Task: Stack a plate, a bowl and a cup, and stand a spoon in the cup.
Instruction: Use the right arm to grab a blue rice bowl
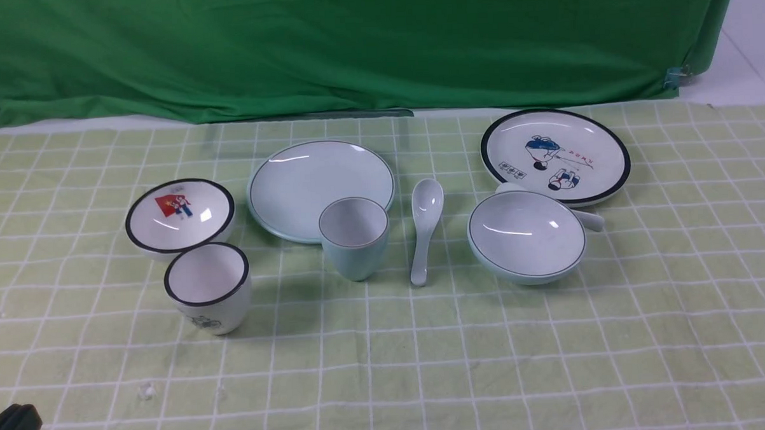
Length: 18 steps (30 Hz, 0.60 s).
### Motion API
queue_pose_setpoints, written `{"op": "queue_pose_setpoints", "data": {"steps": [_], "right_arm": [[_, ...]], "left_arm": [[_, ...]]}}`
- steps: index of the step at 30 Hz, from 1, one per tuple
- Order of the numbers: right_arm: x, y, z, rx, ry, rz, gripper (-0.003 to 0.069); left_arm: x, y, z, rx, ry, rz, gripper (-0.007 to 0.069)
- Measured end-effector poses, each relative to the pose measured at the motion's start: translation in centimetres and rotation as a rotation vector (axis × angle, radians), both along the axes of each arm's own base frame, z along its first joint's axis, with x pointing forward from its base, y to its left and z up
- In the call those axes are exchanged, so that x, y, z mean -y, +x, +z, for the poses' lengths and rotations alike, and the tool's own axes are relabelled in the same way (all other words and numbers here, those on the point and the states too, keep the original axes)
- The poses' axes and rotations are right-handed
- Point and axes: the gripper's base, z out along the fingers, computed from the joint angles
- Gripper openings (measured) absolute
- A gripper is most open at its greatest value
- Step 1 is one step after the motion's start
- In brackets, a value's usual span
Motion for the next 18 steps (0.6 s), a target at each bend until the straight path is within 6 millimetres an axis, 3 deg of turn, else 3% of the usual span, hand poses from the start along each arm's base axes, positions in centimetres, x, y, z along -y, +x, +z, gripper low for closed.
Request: {"op": "queue_pose_setpoints", "data": {"steps": [14,18], "right_arm": [[0.00,0.00,0.00,0.000,0.000,0.000,0.0242],[0.01,0.06,0.45,0.050,-0.001,-0.001,0.0242]], "left_arm": [[0.00,0.01,0.05,0.006,0.009,-0.001,-0.0029],[0.02,0.09,0.78,0.087,0.006,-0.003,-0.0029]]}}
